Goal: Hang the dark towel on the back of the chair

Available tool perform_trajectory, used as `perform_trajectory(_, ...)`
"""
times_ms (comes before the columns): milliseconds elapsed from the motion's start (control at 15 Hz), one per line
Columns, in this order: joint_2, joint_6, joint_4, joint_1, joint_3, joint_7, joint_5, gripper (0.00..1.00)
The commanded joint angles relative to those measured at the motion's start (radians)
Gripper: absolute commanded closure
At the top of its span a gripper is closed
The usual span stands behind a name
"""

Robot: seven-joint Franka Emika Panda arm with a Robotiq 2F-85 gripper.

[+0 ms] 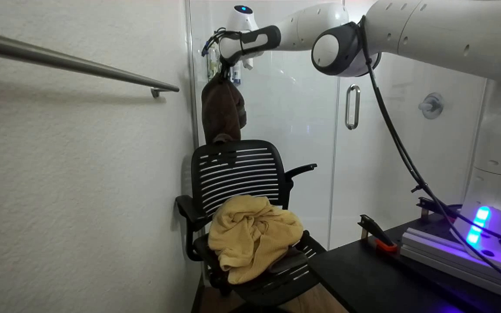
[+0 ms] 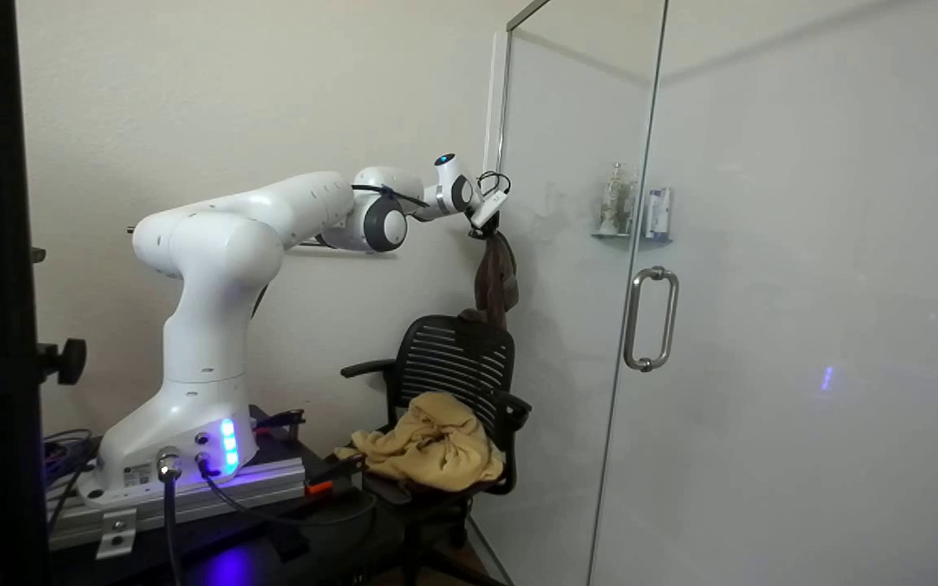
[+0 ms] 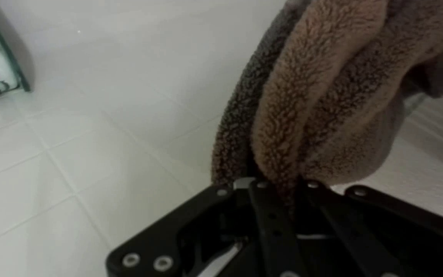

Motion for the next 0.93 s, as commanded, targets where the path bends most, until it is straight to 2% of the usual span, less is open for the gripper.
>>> perform_trajectory(0, -0.069, -0.213, 0.002, 0.007, 0.048, 0.060, 0.060, 0.97)
perform_trajectory(333, -0.148, -0.466, 0.006, 0.012, 0.099, 0.229, 0.135, 0.97)
perform_trajectory(533, -0.173, -0.563, 0.006, 0.006, 0.124, 0.343, 0.178, 0.97)
perform_trajectory(600, -0.194, -0.550, -0.027, 0.002, 0.124, 0.372, 0.191, 0.97)
perform_trajectory(733, -0.170, -0.478, -0.014, -0.010, 0.114, 0.366, 0.184, 0.97)
perform_trajectory(867, -0.144, -0.385, -0.012, -0.016, 0.060, 0.287, 0.110, 0.97)
